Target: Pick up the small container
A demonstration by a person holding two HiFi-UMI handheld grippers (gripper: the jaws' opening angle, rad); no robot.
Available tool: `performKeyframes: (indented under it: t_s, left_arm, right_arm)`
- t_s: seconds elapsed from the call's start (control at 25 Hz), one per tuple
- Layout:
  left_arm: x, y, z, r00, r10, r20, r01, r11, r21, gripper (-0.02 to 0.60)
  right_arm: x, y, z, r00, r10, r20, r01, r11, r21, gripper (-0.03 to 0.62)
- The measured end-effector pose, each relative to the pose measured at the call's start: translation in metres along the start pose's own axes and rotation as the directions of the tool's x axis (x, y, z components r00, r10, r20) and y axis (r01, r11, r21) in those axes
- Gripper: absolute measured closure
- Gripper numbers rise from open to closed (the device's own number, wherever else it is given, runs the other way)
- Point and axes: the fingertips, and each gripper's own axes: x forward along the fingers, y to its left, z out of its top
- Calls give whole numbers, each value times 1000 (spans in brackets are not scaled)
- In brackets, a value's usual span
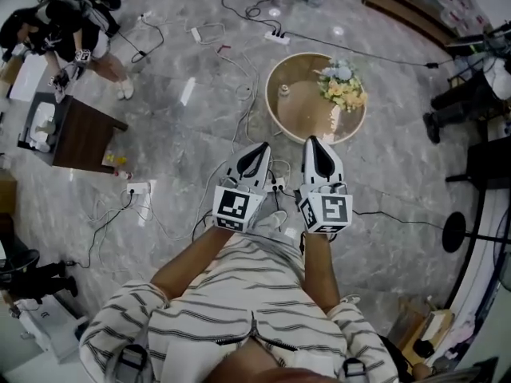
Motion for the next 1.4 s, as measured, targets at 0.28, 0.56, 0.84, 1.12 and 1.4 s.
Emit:
performKeyframes:
  t_s: [0.28, 0.56, 0.84, 1.12, 1.4]
  left_arm:
    - [38, 21, -25, 998, -5, -65, 3, 1000, -23, 584]
    - [86, 57, -49, 993, -36, -112, 32, 999, -42, 584]
    - [143, 91, -80, 987, -58, -147, 50, 997, -59, 584]
    - [206, 121, -127, 981, -86, -172, 77, 995, -58, 584]
    - [261, 133, -178, 972, -107, -210, 98, 994, -52, 584]
  right_arm:
    - [25, -22, -32, 997, -29, -76, 31, 999, 29, 600]
    - [72, -41, -57, 992, -56, -115, 64, 995, 71, 600]
    - [121, -64, -103, 975, -103, -196, 118, 991, 68, 600]
    - [170, -88, -149, 966, -122, -228, 140, 988, 64, 600]
    - [198, -111, -198, 955, -138, -264, 164, 983, 80, 600]
